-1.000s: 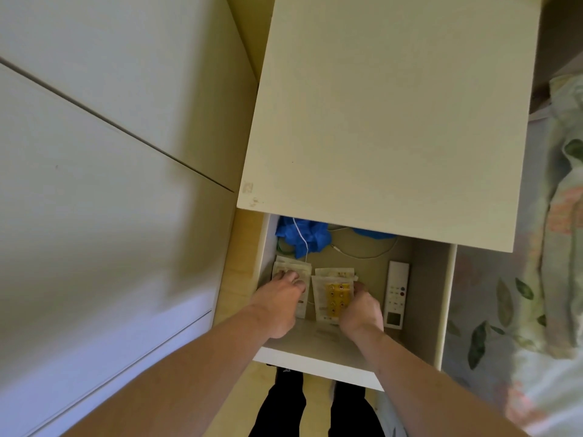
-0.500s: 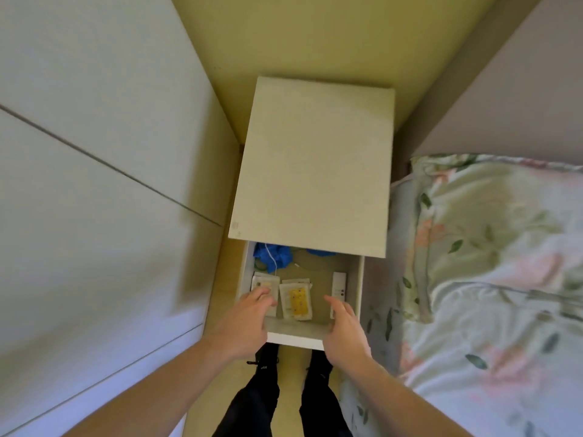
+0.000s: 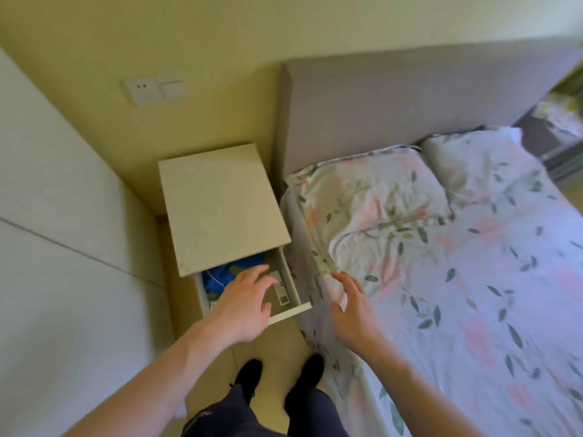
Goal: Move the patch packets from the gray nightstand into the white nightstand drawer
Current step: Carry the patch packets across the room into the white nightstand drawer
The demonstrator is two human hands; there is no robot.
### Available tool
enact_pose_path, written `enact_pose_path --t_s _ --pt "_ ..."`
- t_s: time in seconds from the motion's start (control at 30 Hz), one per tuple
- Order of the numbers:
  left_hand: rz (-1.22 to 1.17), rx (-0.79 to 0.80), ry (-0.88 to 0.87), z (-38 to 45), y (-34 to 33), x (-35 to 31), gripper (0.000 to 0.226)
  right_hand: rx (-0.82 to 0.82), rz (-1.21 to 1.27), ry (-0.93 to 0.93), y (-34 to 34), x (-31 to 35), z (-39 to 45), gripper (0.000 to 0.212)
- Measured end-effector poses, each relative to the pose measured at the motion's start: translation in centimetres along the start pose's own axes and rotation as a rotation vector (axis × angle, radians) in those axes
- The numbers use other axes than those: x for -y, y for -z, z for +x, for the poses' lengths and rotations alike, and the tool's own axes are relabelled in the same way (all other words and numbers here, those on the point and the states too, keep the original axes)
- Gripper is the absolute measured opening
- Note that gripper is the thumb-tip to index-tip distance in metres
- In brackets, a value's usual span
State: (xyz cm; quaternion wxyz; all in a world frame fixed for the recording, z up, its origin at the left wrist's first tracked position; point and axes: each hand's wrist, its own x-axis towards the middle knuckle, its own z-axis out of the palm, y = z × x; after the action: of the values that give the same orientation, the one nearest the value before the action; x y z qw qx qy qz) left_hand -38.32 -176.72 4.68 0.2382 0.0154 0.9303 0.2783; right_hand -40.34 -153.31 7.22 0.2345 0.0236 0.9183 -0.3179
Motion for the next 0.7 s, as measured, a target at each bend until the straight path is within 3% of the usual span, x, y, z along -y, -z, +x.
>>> enact_pose_path --t_s 0.2,0.33,0.7 --pt "0.173 -0.006 -0.250 -2.4 1.8 -7.8 0.050 -0.237 0.076 -0.044 3.7 -2.7 -9.9 0.056" --pt "0.272 -0.015 -0.457 -4.5 0.1 -16.3 0.051 -0.414 0.144 -0.128 7.1 -7.1 -17.7 0.057" --pt "0.287 0.087 -0.967 -21.4 -18.1 -43.1 0.052 -0.824 0.241 -0.364 11.4 -27.3 -50.4 0.063"
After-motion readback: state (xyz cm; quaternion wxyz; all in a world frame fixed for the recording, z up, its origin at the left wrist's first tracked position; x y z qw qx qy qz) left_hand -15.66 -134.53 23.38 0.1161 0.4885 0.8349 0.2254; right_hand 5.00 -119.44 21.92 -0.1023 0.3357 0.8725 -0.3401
